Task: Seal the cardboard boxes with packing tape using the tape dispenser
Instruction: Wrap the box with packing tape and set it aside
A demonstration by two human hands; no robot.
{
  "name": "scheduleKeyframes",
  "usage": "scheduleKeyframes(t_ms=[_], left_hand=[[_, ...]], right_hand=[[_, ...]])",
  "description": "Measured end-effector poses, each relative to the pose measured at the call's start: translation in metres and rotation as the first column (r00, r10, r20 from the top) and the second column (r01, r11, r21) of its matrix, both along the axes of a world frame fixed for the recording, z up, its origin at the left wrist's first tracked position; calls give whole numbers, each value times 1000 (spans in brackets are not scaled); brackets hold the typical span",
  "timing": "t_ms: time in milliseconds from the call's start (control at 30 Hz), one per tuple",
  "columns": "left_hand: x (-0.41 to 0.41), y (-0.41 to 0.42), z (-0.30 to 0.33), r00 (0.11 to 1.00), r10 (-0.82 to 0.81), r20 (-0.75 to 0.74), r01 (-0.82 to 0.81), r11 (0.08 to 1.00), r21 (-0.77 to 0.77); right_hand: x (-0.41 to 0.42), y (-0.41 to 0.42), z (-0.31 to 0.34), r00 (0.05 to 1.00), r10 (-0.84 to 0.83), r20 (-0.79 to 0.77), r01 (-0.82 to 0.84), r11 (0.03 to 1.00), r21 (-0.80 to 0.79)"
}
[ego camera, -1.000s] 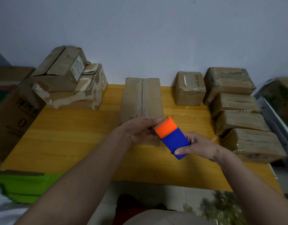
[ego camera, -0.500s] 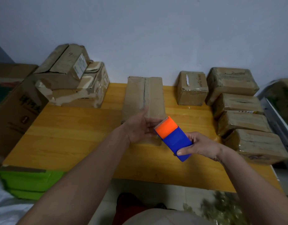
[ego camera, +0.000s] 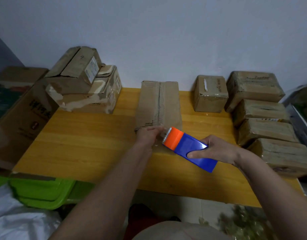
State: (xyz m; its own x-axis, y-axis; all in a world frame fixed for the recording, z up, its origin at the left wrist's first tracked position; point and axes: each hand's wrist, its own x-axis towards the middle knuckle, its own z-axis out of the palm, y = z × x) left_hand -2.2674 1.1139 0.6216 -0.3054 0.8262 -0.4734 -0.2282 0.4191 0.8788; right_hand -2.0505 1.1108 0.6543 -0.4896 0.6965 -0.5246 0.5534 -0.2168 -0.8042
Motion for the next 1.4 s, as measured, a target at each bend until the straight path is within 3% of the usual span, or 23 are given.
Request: scheduleKeyframes(t_ms=[200,367,600,800,967,1200,1333,1400], left_hand=[[-18,-10,-7,986,149,-77,-146,988,40],[-31,-13,-15,950,279,-143,-272,960,68],[-50,-13,-16,829,332,-450,-317,942,109],[-58,-8,-18,802,294,-521,-322,946,38],[-62,-6,-28,822,283,-494,-335,942,-17],[-67,0,-45,830,101,-548,-197,973,-119],[-67,4,-44,769,-45,-637,-135,964,-231],[-65,3,-41,658,-33,-753,-220,947,-234]], right_hand=[[6,2,7,997,49,55,-49,999,3],[4,14,20,964,103,246,-120,991,54],[-41,41,35,897,22,441,-144,958,246],[-75,60,49,816,57,575,-221,950,220],[-93,71,53,782,110,613,-251,956,149],[-104,76,49,768,154,621,-248,966,68],[-104,78,48,760,160,630,-263,962,72],[-104,78,47,761,164,627,-265,962,71]])
